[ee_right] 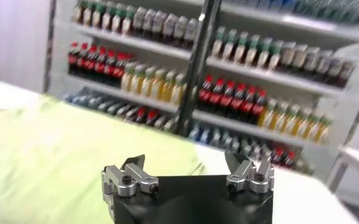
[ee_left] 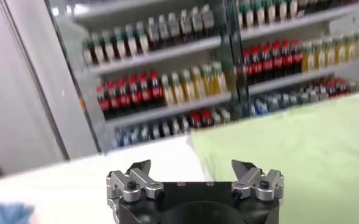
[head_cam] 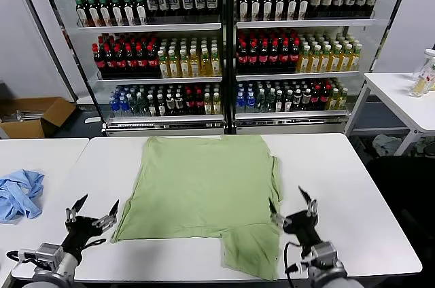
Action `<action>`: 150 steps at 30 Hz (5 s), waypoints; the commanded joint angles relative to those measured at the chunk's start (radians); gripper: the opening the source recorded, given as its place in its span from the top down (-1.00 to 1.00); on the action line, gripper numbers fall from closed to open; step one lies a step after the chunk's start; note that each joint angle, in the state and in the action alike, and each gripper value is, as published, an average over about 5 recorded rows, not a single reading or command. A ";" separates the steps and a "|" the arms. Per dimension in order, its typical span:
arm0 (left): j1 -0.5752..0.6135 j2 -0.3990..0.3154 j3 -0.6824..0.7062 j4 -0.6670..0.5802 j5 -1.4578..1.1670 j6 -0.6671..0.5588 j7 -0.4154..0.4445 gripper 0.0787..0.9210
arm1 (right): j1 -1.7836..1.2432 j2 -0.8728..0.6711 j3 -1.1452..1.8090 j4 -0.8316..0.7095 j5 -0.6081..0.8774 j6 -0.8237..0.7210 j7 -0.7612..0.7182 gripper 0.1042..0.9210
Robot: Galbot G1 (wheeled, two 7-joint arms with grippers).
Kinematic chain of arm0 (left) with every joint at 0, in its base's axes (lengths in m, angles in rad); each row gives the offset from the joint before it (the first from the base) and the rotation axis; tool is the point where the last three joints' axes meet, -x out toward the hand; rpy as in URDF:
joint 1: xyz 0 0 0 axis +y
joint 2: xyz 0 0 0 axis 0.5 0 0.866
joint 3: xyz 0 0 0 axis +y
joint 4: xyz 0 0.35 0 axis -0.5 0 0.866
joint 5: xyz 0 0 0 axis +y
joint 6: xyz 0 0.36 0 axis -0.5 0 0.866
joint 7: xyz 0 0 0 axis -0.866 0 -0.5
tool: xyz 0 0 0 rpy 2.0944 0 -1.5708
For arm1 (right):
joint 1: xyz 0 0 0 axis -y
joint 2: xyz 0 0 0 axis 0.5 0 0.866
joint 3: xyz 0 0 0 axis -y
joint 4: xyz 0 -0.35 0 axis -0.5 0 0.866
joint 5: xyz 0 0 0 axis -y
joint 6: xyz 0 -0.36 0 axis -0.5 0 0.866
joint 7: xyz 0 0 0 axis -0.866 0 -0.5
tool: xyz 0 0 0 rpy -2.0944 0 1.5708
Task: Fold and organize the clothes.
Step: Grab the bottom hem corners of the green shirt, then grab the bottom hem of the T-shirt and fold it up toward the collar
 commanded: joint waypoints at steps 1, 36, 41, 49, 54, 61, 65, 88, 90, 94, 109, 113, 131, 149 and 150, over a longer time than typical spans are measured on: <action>0.061 0.001 -0.006 -0.013 -0.052 0.158 -0.013 -0.77 | -0.092 -0.028 -0.033 0.014 0.045 -0.011 0.016 -0.76; -0.027 -0.023 0.053 0.100 -0.076 0.153 -0.021 -0.77 | -0.089 0.013 -0.110 -0.042 0.114 -0.033 0.112 -0.70; -0.026 -0.027 0.065 0.100 -0.074 0.152 -0.012 -0.61 | -0.082 0.014 -0.117 -0.045 0.141 -0.035 0.119 -0.37; -0.027 -0.037 0.085 0.103 -0.055 0.147 0.002 -0.06 | -0.064 0.017 -0.120 -0.069 0.165 -0.029 0.108 0.20; -0.028 -0.042 0.098 0.105 -0.047 0.137 0.006 0.29 | -0.058 0.011 -0.111 -0.068 0.206 -0.029 0.094 0.54; -0.022 -0.041 0.109 0.087 -0.060 0.093 0.023 0.76 | -0.052 -0.017 -0.063 -0.049 0.275 -0.030 0.040 0.96; 0.002 -0.034 0.103 0.030 -0.072 0.086 0.025 0.96 | -0.053 -0.055 0.008 0.009 0.373 -0.052 -0.007 0.99; 0.415 0.022 -0.008 -0.388 -0.139 0.182 -0.100 0.99 | -0.454 -0.080 0.454 0.367 0.390 -0.258 -0.084 0.99; 0.402 0.029 -0.018 -0.409 -0.144 0.187 -0.104 0.99 | -0.420 -0.083 0.447 0.372 0.391 -0.246 -0.078 0.99; 0.257 0.055 -0.026 -0.356 -0.217 0.183 -0.107 0.99 | -0.248 -0.086 0.389 0.320 0.393 -0.228 -0.058 0.99; -0.198 0.030 0.225 0.058 -0.189 0.131 -0.085 0.99 | 0.224 -0.064 0.178 -0.040 0.330 -0.237 -0.043 0.99; -0.273 0.026 0.251 0.139 -0.166 0.118 -0.078 0.99 | 0.251 -0.054 0.145 -0.091 0.307 -0.230 -0.054 0.99; -0.417 0.002 0.307 0.395 0.014 0.050 -0.062 0.99 | 0.293 0.026 -0.003 -0.236 0.163 -0.157 -0.088 0.96; -0.176 0.064 0.159 0.059 -0.263 0.142 -0.105 -0.13 | 0.112 -0.018 0.113 -0.071 0.186 -0.182 -0.032 -0.26; -0.157 0.062 0.157 0.038 -0.276 0.150 -0.104 -0.19 | 0.109 -0.013 0.107 -0.078 0.186 -0.185 -0.026 -0.32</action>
